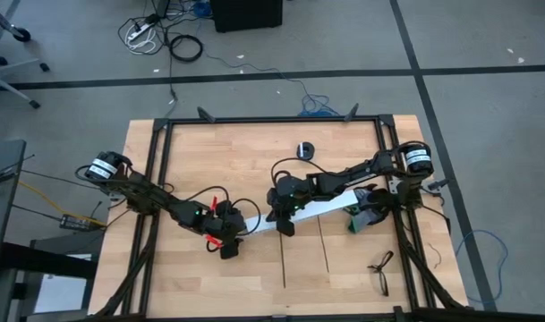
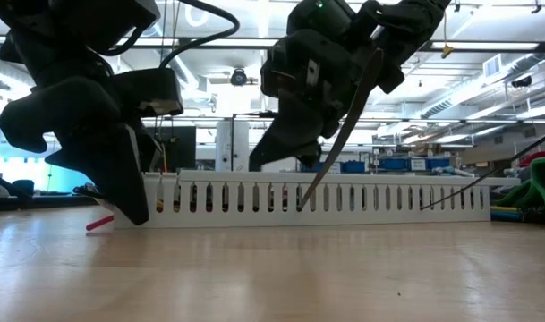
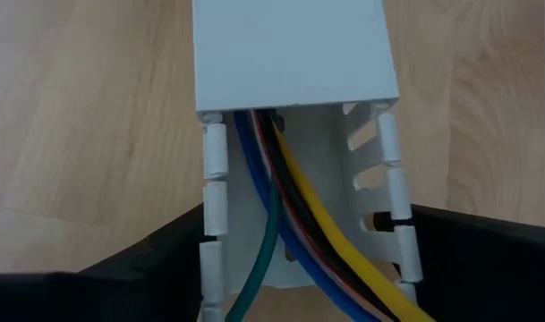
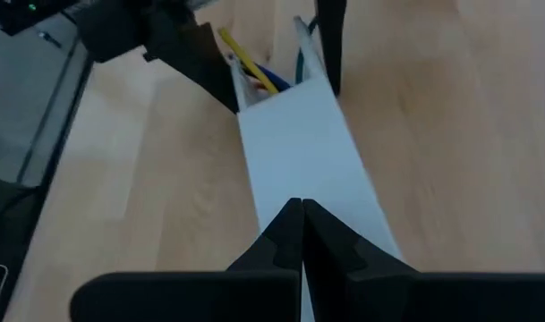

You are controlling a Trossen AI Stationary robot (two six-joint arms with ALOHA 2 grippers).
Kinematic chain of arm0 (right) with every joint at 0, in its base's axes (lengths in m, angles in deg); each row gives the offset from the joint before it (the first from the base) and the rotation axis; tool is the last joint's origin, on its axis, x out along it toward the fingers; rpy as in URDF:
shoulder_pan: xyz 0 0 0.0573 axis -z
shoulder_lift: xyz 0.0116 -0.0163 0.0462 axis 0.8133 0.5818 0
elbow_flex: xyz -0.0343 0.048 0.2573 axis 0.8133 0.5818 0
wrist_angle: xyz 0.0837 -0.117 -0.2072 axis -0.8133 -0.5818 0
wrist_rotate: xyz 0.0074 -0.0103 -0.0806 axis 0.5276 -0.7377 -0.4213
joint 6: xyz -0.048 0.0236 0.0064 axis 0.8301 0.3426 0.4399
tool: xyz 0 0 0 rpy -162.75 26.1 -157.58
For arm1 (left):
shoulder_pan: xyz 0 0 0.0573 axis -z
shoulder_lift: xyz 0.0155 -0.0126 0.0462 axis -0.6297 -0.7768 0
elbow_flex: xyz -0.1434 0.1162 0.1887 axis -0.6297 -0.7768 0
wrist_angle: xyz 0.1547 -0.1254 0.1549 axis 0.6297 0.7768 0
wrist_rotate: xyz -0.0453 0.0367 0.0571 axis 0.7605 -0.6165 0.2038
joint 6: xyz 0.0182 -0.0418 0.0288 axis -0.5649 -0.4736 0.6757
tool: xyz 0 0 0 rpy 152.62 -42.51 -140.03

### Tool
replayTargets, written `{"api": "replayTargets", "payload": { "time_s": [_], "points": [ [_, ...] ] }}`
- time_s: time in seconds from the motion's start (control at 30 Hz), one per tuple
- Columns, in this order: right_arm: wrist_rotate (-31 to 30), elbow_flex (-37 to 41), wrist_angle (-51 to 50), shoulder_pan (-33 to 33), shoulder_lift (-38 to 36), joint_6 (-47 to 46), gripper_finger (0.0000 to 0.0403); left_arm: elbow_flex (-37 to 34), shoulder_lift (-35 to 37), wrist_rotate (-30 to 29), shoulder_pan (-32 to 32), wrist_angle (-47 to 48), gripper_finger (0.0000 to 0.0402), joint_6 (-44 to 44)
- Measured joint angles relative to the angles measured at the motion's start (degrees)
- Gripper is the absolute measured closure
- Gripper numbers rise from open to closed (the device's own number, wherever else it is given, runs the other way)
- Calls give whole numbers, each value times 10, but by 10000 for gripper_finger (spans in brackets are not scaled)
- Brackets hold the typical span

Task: Ziptie cables
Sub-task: Close the white cable duct

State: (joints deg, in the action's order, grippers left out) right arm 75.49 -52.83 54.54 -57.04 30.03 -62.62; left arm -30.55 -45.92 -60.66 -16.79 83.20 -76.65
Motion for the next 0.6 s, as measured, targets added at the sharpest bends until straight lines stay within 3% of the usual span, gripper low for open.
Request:
{"api": "replayTargets", "payload": {
  "time_s": [0.23,0.47,0.6],
  "points": [
    [-10,-1,-14,-8,11,-6,403,0,0,0,0,-10,111,0],
    [7,-3,78,-17,60,-46,403,0,0,1,0,-16,124,0],
    [-10,-3,79,-18,61,-58,403,0,0,1,0,-16,133,0]
  ]
}}
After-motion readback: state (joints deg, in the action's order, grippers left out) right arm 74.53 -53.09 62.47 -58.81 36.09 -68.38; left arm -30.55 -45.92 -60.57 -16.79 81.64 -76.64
